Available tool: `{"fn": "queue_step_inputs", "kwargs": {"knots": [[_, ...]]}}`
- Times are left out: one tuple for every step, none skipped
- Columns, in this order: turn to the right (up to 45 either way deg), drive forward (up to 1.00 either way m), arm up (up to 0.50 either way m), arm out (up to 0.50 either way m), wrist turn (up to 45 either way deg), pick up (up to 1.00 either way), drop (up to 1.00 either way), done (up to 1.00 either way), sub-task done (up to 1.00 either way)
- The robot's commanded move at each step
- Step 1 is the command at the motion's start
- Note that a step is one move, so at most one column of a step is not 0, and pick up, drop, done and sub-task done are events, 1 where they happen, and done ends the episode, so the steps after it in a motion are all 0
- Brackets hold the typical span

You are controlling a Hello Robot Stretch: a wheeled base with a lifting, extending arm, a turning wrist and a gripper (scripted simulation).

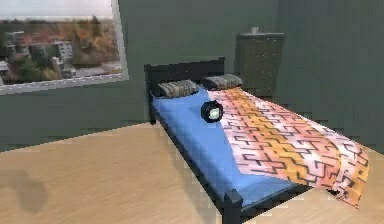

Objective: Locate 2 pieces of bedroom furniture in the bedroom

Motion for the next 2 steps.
{"fn": "queue_step_inputs", "kwargs": {"knots": [[45.0,0.0,0.0,0.0,0.0,0.0,0.0,0.0,0.0],[45.0,0.0,0.0,0.0,0.0,0.0,0.0,0.0,0.0]]}}
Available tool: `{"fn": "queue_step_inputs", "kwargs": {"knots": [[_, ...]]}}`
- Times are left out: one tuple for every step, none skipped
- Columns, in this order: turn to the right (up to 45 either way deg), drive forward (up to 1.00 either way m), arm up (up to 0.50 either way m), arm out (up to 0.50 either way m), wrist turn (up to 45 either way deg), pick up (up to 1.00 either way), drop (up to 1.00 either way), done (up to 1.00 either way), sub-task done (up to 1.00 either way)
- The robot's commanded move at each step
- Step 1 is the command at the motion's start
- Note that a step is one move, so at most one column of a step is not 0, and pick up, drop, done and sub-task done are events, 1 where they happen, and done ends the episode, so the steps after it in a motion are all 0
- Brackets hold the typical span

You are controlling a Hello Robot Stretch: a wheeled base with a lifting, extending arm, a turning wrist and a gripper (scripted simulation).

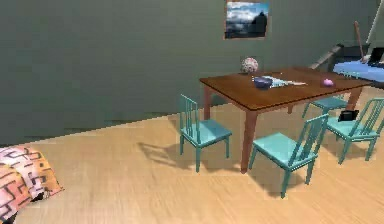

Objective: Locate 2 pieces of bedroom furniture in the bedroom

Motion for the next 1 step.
{"fn": "queue_step_inputs", "kwargs": {"knots": [[45.0,0.0,0.0,0.0,0.0,0.0,0.0,0.0,0.0]]}}
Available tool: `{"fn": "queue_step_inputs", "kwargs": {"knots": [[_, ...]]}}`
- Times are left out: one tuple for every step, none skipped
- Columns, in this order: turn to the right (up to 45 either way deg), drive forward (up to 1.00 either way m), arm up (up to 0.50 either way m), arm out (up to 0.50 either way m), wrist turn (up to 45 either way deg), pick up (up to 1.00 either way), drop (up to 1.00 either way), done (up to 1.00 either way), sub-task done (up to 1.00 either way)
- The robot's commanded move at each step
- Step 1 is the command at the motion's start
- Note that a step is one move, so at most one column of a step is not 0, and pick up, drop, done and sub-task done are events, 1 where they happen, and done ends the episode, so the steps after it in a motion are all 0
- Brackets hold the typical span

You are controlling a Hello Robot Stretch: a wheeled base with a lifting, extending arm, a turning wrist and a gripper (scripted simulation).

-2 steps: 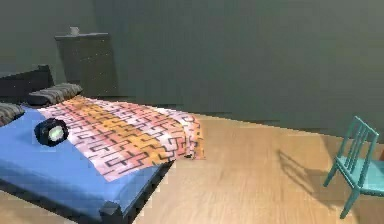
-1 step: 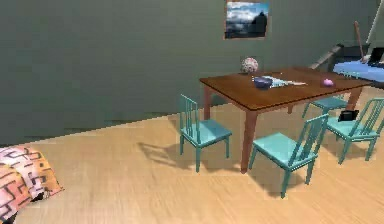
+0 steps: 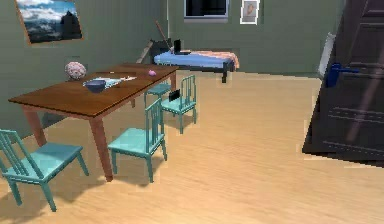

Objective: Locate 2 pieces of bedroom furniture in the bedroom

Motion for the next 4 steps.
{"fn": "queue_step_inputs", "kwargs": {"knots": [[15.0,0.0,0.0,0.0,0.0,0.0,0.0,0.0,0.0],[0.0,1.0,0.0,0.0,0.0,0.0,0.0,0.0,0.0],[0.0,1.0,0.0,0.0,0.0,0.0,0.0,0.0,0.0],[0.0,1.0,0.0,0.0,0.0,0.0,0.0,0.0,0.0]]}}
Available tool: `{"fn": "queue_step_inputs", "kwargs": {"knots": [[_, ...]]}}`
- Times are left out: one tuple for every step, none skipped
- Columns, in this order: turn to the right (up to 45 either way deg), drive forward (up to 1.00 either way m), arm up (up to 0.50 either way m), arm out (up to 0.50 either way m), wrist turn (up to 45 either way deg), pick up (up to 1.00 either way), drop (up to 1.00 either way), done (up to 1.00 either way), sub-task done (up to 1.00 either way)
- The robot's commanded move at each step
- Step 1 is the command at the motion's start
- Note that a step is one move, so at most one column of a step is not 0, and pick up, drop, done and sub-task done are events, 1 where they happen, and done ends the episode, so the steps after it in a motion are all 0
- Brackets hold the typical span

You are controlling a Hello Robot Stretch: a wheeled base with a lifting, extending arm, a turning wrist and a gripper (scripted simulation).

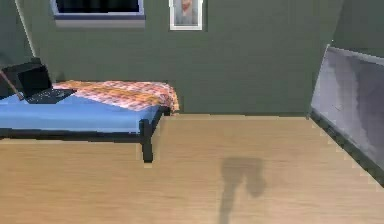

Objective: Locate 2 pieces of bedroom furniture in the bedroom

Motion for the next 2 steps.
{"fn": "queue_step_inputs", "kwargs": {"knots": [[0.0,1.0,0.0,0.0,0.0,0.0,0.0,0.0,0.0],[-3.0,0.0,0.0,0.0,0.0,0.0,0.0,0.0,0.0]]}}
